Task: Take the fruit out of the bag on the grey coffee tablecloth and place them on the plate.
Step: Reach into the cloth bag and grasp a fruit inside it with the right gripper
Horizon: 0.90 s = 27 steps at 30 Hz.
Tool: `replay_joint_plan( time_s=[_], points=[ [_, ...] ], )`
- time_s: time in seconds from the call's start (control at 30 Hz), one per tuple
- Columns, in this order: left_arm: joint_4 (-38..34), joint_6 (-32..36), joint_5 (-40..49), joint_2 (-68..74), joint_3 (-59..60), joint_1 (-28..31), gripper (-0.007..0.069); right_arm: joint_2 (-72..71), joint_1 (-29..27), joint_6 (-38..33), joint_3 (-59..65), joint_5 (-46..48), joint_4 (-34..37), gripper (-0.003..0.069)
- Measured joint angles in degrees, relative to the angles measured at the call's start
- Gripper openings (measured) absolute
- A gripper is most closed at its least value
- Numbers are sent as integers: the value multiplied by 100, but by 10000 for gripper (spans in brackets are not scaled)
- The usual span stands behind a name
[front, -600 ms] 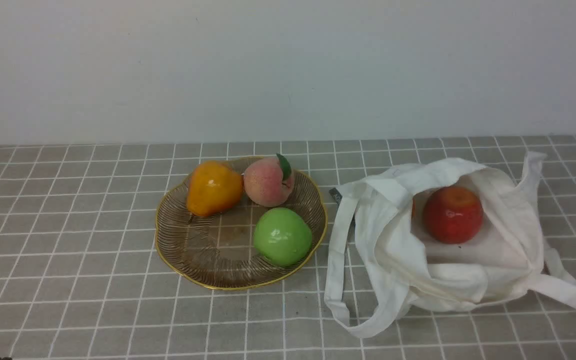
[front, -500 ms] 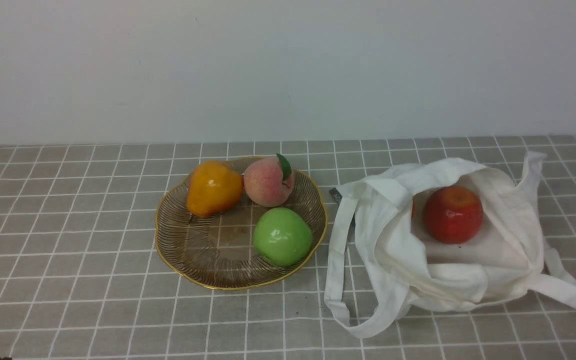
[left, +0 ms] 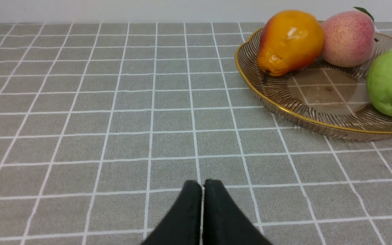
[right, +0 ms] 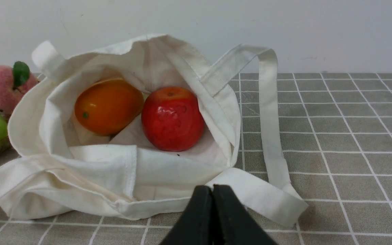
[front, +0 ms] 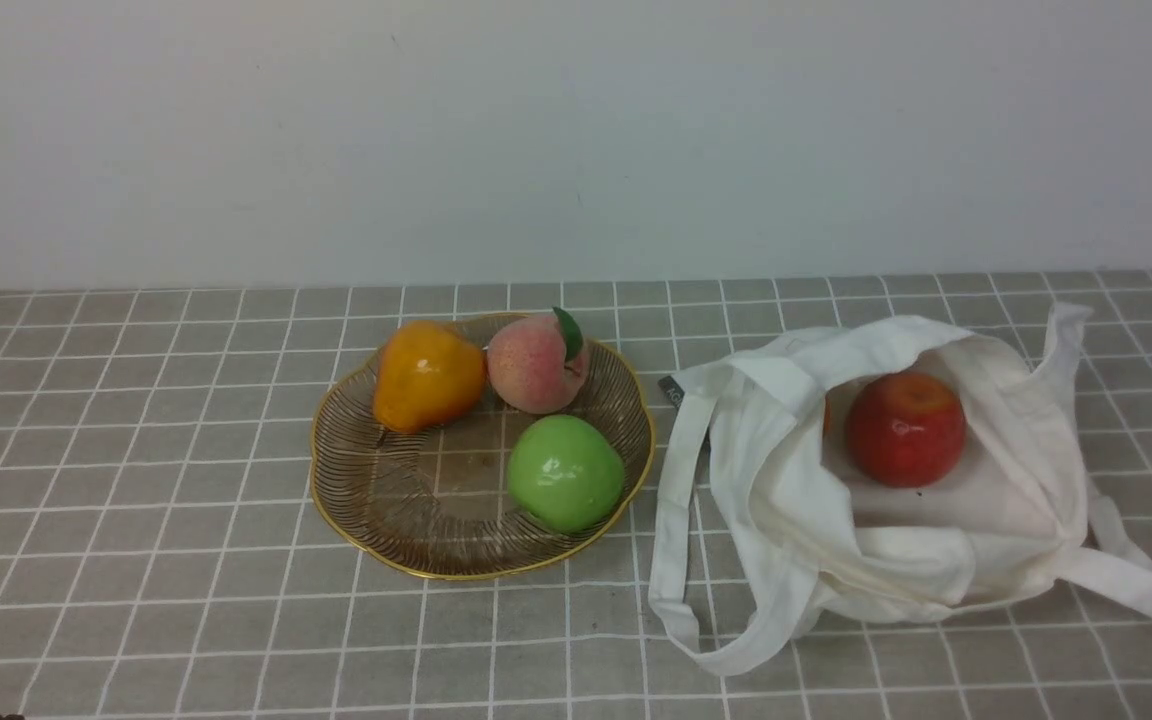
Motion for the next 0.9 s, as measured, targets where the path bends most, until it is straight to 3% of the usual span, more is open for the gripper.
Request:
replay_joint_plan(
  time_s=[0.9],
  points=[
    [0, 0, 0, 0, 0, 0, -8, 0, 0, 16, 0, 0, 55, -15]
  ],
)
